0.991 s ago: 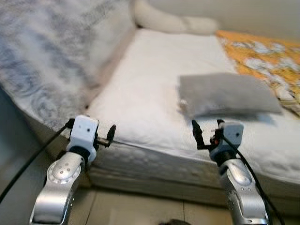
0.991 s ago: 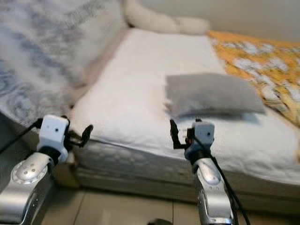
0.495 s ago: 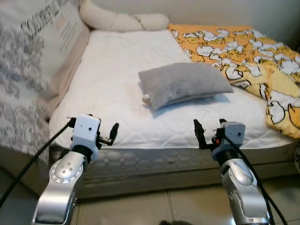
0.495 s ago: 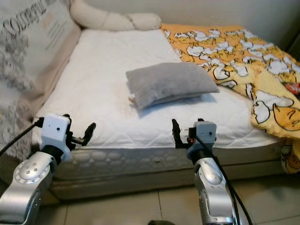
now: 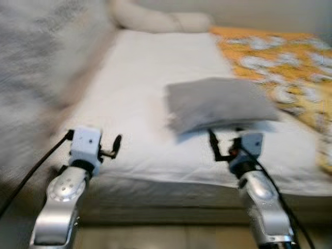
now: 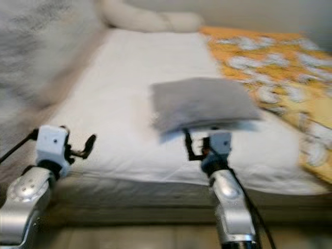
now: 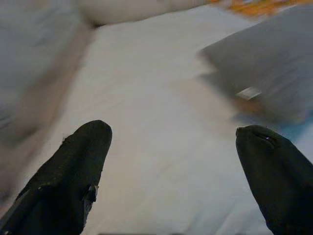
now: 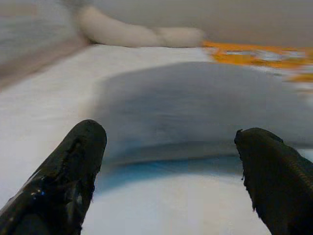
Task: Clean up the room
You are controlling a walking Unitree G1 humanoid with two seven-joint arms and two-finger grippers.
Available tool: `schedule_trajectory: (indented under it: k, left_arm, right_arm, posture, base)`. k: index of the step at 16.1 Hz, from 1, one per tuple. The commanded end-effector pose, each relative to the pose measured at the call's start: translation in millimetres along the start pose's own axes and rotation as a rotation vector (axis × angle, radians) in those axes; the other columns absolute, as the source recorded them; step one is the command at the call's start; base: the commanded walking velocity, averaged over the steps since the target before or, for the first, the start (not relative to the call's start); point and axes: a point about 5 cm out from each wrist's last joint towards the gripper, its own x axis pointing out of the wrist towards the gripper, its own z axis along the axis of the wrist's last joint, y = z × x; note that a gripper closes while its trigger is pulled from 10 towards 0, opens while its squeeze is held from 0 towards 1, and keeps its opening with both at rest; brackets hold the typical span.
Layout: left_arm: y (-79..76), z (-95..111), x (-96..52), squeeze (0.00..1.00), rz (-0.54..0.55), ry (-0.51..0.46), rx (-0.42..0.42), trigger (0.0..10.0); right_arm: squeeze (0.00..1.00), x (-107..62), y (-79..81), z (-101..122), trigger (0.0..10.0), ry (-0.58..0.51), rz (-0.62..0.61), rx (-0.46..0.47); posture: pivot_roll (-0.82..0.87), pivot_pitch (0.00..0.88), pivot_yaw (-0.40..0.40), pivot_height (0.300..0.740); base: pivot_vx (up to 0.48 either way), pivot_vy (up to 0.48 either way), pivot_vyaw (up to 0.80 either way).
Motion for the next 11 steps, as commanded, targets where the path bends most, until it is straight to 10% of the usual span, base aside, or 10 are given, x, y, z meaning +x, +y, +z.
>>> schedule_trajectory:
  k: [1,11]
  left_arm:
    - [-7.6,2.5,2.3,0.00,-0.023,-0.011,-0.002,10.0]
    - [-8.8,0.6,2.4,0.00,-0.029,-0.009,0.008,10.0]
  right_arm:
    - [0.00,-2.5,-10.4,-1.6,10.0,0.012,-0.044,-0.013]
    - [0.00,-3.7,-4.6,-2.3,10.0,0.020,-0.004,0.039]
  posture:
    - [0.02,0.000,-0.028,0.740]
    - [0.02,0.000,-0.028,0.740]
  base:
    - [0.379,0.000,0.00]
    - [0.365,0.000,0.00]
